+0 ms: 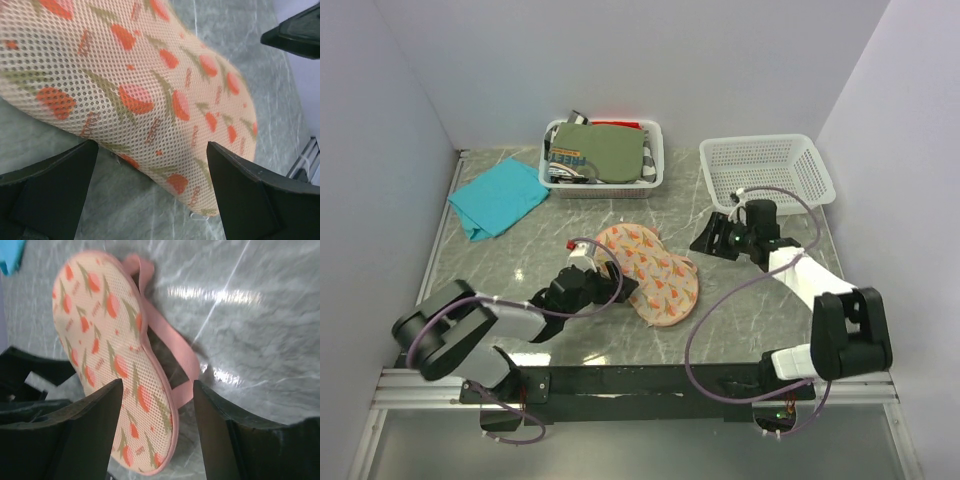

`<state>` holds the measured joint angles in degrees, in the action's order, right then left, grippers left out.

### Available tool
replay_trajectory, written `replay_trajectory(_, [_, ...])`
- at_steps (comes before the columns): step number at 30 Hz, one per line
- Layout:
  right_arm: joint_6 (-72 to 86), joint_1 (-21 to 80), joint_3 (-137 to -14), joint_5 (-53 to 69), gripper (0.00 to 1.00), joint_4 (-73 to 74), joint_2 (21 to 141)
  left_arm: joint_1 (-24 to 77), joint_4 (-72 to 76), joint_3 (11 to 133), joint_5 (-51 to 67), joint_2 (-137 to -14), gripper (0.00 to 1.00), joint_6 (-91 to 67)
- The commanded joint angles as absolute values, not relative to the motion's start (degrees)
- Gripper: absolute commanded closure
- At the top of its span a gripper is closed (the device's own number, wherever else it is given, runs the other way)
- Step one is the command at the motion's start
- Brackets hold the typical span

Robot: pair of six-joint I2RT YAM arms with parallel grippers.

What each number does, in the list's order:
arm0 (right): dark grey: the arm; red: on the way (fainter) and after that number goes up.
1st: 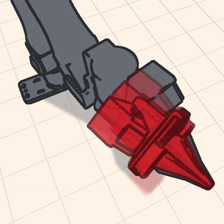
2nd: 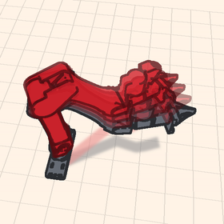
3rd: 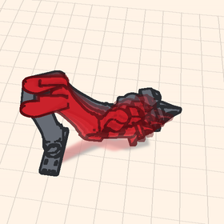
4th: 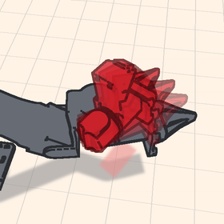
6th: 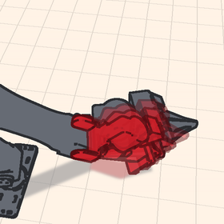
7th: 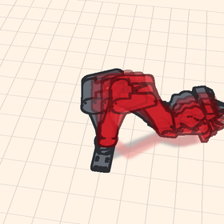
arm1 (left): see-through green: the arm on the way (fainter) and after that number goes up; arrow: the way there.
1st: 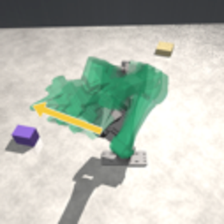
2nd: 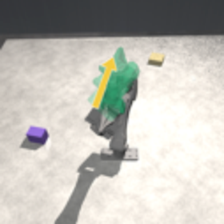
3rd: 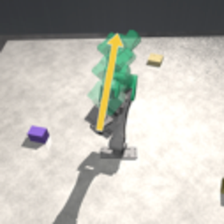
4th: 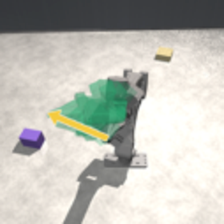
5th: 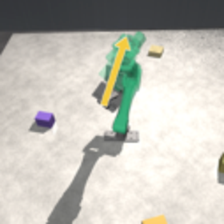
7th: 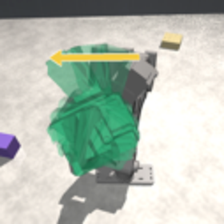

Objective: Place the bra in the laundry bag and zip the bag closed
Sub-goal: Zip the zipper on the laundry bag, then adjust the laundry bag at the center of the board.

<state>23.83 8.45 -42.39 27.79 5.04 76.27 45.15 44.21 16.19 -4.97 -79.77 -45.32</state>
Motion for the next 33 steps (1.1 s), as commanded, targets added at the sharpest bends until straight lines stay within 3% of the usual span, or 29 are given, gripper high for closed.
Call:
replay_trajectory(1, [22.32, 8.09, -43.16, 34.81, 0.35, 3.87, 80.24, 44.03, 56.93, 16.08, 3.86, -86.73, 0.01, -44.82])
replay_trajectory(7, [22.06, 8.17, -42.80, 36.73, 0.36, 3.16, 82.88, 43.95, 62.67, 15.82, 5.45, -93.34, 0.02, -48.07])
replay_trajectory(15, [22.85, 10.10, -43.42, 38.42, 0.39, 2.02, 89.38, 43.86, 56.97, 17.14, 2.03, -91.76, 0.03, -46.94])
replay_trajectory(18, [22.76, 11.60, -43.24, 37.62, 0.45, 1.49, 90.35, 43.77, 53.28, 18.89, 0.27, -90.35, 0.04, -45.62])
replay_trajectory(22, [24.08, 12.74, -41.31, 36.39, 0.61, 0.09, 88.34, 43.33, 49.40, 20.56, 0.18, -88.69, 0.08, -44.56])
replay_trajectory(27, [24.35, 13.97, -37.54, 34.81, 0.80, 0.09, 85.00, 41.49, 43.07, 22.67, -3.43, -86.93, 0.19, -44.91])
replay_trajectory(33, [26.45, 19.50, -31.73, 33.49, 0.80, 0.09, 79.55, 38.59, 40.26, 24.43, -3.08, -87.01, 0.21, -44.03])
